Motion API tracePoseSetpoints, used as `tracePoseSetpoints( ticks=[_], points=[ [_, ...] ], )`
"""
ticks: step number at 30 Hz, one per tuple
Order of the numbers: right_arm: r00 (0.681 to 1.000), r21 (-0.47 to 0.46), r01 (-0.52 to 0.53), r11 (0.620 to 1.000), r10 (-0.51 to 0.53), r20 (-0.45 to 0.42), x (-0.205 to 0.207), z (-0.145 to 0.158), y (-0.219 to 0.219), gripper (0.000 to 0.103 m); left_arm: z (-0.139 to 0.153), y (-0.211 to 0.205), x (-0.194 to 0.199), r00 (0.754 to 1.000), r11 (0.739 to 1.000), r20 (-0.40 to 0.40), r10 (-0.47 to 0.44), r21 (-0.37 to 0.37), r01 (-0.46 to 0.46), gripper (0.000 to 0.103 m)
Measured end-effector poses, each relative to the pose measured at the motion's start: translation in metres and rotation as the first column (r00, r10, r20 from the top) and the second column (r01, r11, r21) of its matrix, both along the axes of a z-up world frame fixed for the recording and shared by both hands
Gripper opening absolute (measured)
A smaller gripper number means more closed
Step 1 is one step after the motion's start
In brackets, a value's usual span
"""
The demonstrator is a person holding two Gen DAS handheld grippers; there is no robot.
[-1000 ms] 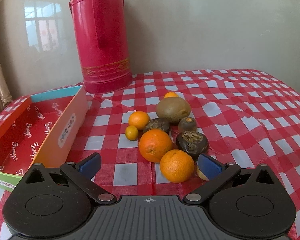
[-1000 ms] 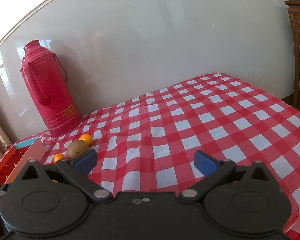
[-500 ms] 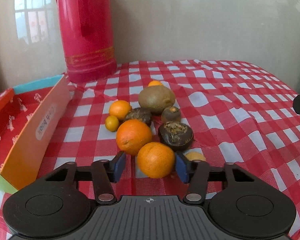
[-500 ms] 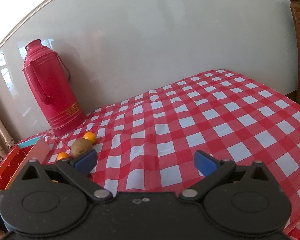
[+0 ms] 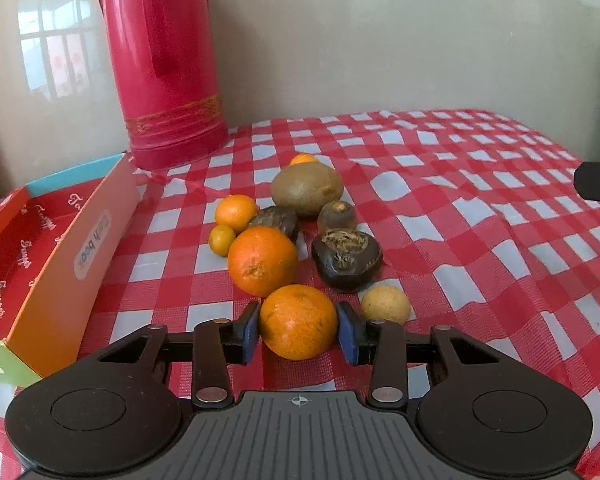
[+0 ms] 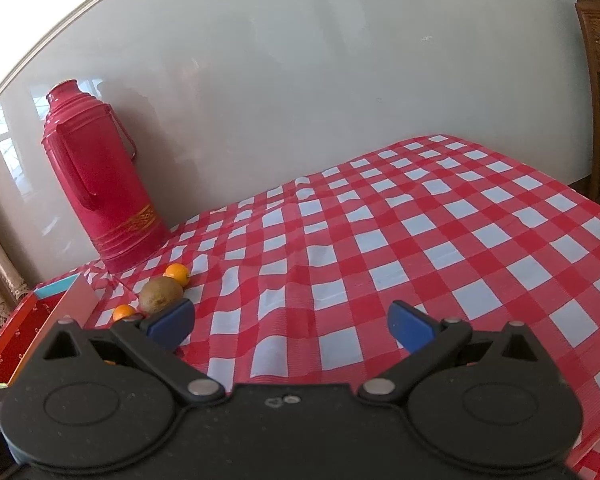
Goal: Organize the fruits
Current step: 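Carry the orange with the left tool into the red box and release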
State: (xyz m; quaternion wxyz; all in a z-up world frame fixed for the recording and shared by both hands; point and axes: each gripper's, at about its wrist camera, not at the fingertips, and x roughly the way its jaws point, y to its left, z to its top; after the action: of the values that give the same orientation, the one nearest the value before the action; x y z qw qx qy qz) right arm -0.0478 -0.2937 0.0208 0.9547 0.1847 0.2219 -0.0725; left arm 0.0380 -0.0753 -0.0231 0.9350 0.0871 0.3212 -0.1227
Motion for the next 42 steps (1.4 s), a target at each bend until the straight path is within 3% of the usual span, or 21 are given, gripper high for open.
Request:
tracePoseSetpoints(
  ticks=[5,14,18,22,26,31,34,40,42],
  points=[
    [1.0,0.005,-0.006,1.0,0.006,-0.001,0.001,-0.001,-0.001,0.097,0.001,-0.003,-0.004,1.0,1.0,0.019,-0.019,0.003,0.019,0.039],
    [1.0,0.014,0.002,1.0,-0.002,0.001,-0.001,-0.001,-0.001,0.097,0.011,-0.008,-0.02,0.989,0.993,0.142,-0.046,0.113,0.03,0.039],
    [1.0,0.011,-0.004,1.0,0.004,-0.002,0.0,-0.001,0.003,0.097,0.023,0.01,-0.017,0.979,0.993,0.201,0.025,0.106,-0.048,0.039],
    [1.0,0.008,-0.02,1.0,0.02,-0.003,0.004,0.0,0.01,0.097,0.04,0.043,-0.011,0.952,0.981,0.267,0.147,0.079,-0.174,0.039],
    [0.999,0.003,-0.049,0.999,0.05,-0.009,0.011,0.0,0.023,0.097,0.048,0.092,0.01,0.918,0.943,0.244,0.313,0.033,-0.331,0.039],
    [0.995,-0.008,-0.097,0.995,0.097,-0.017,0.021,0.001,0.044,0.097,0.041,0.158,0.046,0.857,0.862,0.114,0.503,0.002,-0.506,0.039],
    [0.992,-0.012,-0.122,0.992,0.122,-0.027,0.028,-0.001,0.057,0.097,0.033,0.188,0.064,0.826,0.827,0.055,0.561,0.009,-0.562,0.04],
    [0.984,-0.017,-0.171,0.985,0.17,-0.054,0.041,-0.005,0.08,0.097,0.027,0.203,0.074,0.802,0.801,0.033,0.596,0.041,-0.597,0.04],
    [0.982,-0.018,-0.178,0.984,0.176,-0.061,0.044,-0.006,0.084,0.097,0.029,0.203,0.072,0.805,0.804,0.03,0.593,0.044,-0.593,0.045]
  ],
)
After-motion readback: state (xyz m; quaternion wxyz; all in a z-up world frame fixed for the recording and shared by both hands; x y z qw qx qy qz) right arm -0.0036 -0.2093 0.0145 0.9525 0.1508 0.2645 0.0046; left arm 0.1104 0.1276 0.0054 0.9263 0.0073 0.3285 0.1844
